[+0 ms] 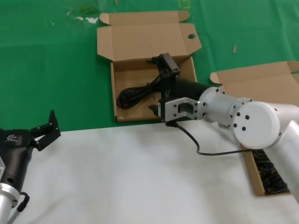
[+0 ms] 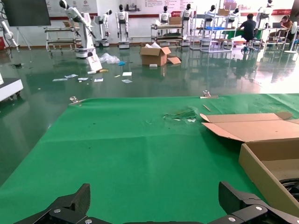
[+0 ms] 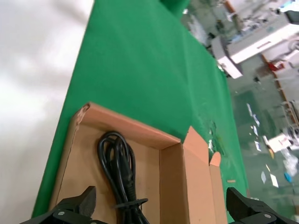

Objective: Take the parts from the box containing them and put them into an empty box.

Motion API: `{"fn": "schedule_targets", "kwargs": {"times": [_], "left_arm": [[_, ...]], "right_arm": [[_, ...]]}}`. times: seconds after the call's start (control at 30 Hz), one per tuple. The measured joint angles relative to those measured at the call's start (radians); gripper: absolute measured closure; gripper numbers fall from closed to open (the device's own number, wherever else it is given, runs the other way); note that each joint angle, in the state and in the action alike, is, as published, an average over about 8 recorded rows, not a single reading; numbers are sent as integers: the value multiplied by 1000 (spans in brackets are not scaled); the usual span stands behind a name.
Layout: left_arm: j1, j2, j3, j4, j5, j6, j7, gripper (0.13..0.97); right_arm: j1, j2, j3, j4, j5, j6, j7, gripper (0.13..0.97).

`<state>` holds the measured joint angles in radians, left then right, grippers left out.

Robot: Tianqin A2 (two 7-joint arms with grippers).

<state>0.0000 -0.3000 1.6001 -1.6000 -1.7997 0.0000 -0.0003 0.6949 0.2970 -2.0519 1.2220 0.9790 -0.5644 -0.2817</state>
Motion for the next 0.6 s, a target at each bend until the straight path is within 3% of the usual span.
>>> {"fn": "schedule_targets", "kwargs": {"times": [0.6], "left_arm": [[0,0,0,0,0,0,0,132]], "right_arm": [[-179,1,117,97,212,146,73,129]]}}
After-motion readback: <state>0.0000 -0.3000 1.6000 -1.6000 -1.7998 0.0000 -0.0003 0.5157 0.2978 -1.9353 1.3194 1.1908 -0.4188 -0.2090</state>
